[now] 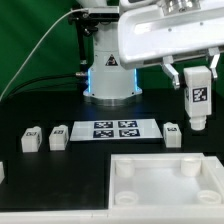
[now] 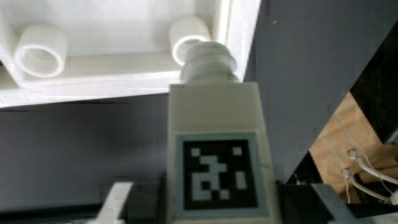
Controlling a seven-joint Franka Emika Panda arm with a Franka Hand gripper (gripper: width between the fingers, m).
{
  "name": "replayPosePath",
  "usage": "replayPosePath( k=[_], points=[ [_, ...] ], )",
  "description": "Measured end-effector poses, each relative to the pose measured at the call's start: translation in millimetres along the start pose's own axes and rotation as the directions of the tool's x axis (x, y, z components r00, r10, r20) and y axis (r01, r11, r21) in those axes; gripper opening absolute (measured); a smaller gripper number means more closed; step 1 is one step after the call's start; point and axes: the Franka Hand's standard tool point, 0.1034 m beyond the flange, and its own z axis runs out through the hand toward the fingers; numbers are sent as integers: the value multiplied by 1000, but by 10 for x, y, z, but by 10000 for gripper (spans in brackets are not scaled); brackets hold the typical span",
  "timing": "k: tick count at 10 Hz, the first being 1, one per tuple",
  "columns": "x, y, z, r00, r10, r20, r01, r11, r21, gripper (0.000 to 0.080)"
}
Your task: Assemble one leg
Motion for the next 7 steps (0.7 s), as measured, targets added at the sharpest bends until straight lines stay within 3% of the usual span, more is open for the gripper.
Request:
replayPosePath(
  k=[1,2,3,4,5,7],
  points=[
    [10,5,-1,999,-9,-36,9,1000,-2,291],
    [-187,28,147,999,-32,-23,32,999,-14,291],
    [-163,84,280,998,-58,32,58,998,-17,291],
    [121,142,328,997,-82,-17,81,996,-27,291],
    [222,139,456,996,-91,-24,90,996,-27,291],
    [270,3,611,997,-80,-17,79,997,-17,291]
  ],
)
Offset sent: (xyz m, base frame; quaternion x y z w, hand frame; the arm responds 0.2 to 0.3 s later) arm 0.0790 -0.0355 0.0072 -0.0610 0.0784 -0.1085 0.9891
